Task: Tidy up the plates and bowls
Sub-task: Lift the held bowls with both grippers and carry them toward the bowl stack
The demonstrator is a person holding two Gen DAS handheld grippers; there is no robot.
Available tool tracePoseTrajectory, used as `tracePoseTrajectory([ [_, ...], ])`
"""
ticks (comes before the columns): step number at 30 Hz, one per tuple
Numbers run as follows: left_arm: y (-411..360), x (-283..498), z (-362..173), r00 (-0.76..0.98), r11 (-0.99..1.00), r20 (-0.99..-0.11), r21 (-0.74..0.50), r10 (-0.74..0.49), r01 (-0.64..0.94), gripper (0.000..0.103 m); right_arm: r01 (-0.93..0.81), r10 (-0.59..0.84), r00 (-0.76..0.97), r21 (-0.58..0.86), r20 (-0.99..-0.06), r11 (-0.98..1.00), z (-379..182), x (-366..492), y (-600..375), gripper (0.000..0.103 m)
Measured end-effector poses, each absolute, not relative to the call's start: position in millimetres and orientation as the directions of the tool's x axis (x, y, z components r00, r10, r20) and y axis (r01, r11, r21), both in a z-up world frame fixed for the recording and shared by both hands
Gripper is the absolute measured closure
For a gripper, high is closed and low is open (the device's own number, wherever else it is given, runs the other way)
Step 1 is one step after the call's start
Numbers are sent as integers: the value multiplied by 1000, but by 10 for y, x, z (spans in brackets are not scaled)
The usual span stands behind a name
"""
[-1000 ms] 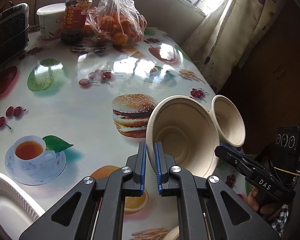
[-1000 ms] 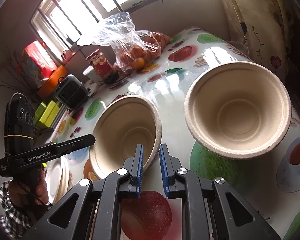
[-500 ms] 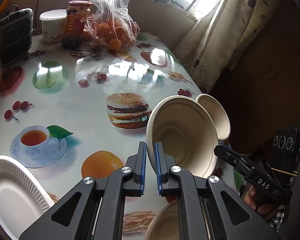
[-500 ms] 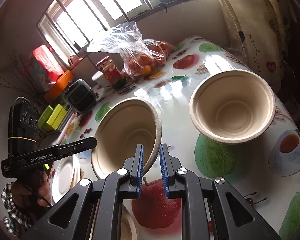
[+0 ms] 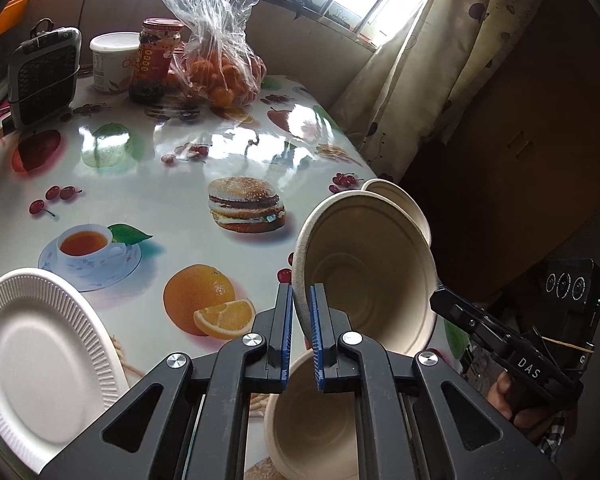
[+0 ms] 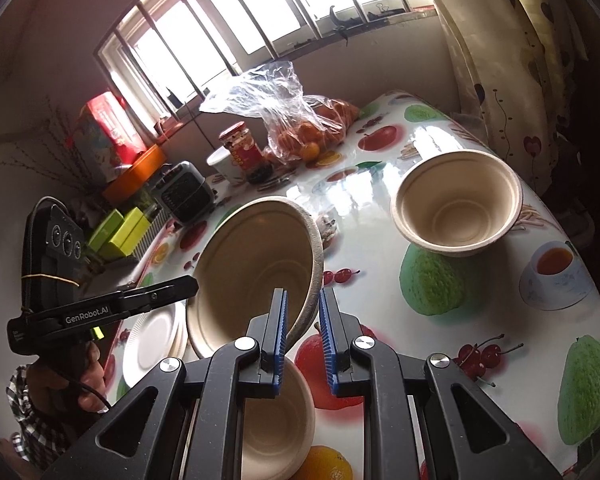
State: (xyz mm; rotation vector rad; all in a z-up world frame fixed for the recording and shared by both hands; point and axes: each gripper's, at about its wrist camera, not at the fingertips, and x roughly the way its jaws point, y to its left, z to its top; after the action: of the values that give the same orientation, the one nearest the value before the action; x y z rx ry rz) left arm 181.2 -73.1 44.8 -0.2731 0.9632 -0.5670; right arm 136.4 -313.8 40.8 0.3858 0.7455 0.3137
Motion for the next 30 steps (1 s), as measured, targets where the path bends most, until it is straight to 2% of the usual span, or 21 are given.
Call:
tracePoseTrajectory([
  [14,-626,1468,427,435,821,-697,-456,-569,344,94,-148,408,701,440,-586,886,443,976,-3028,87],
  [30,-532,1162,223,406,835,-731,-448,-548,320,94,-132,415,676,454,-609,881,217,669,-2912,87],
])
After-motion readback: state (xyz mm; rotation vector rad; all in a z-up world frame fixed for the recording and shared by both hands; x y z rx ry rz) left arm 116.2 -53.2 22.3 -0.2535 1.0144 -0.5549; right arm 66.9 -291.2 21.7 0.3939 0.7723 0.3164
